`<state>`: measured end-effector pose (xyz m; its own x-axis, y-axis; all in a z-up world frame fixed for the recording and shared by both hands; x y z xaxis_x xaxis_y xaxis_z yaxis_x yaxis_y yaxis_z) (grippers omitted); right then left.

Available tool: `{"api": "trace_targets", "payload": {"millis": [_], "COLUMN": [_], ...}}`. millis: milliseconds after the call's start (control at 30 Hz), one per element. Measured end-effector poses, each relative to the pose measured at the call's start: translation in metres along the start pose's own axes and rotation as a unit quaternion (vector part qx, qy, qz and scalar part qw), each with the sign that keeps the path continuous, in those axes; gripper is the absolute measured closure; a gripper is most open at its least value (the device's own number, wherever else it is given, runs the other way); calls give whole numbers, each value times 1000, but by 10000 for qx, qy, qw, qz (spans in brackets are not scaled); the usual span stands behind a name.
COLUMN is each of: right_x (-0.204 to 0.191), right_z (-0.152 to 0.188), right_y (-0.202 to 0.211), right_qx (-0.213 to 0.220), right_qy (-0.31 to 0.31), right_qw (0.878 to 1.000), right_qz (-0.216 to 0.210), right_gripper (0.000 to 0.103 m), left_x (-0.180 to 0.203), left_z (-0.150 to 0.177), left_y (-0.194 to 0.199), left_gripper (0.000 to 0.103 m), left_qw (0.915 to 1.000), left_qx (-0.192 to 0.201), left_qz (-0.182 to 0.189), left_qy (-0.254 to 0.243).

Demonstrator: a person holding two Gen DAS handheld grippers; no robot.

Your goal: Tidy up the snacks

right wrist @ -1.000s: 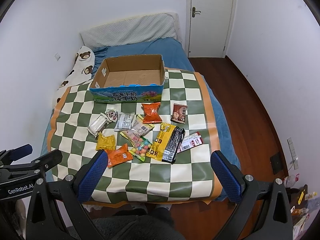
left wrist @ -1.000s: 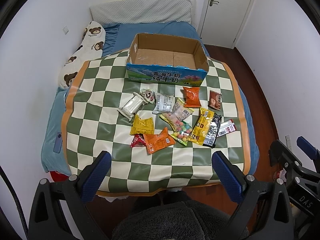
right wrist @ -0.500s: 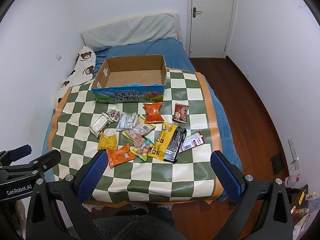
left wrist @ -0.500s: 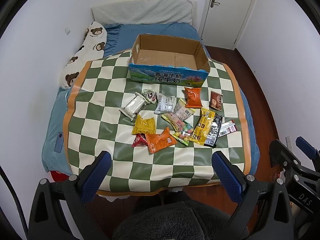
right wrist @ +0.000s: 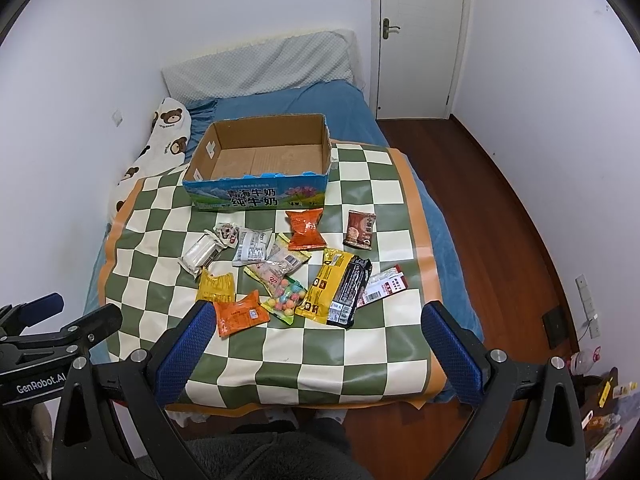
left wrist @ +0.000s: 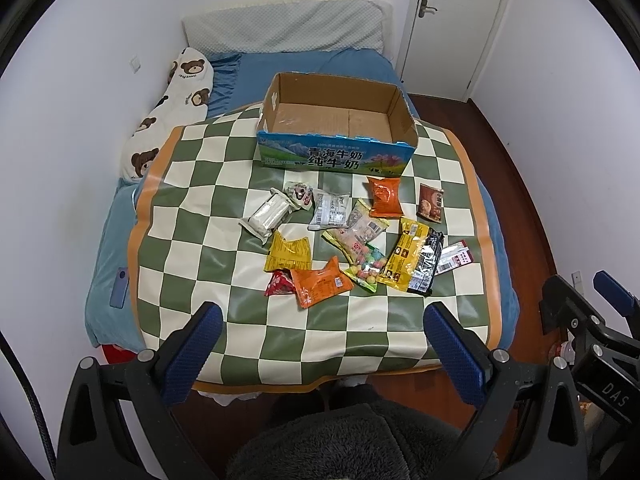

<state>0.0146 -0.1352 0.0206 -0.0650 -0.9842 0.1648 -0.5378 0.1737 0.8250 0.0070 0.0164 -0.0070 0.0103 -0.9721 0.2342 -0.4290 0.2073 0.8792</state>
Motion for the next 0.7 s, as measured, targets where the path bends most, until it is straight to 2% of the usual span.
{"api": "trace_targets", "payload": {"millis": [700], "right_x": [7], "right_z": [-3], "right_y": [2], "right_qx": [5], "right_qy": [-4], "right_qw": [10000], "right_qz": [-41], "right_gripper": [0], "left_x": [7], "left_z": [-8], "left_y": [1], "left_gripper": [0], "left_qw": [10000], "left_qx": [-2], "left_qz": [-12], "left_qy": [11]}}
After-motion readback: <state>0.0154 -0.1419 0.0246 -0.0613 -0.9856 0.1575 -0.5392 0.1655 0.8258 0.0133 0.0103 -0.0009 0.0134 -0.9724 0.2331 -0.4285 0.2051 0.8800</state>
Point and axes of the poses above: each gripper's, at about its wrist camera, not at the fingertips, and y roughly against the way its jaws point, x to its right, z to its underside, the point moved 3 cm from there along -y, roughly the way its jaws point, and after that the axes turned 13 degrees about z, right-handed, at the moved point
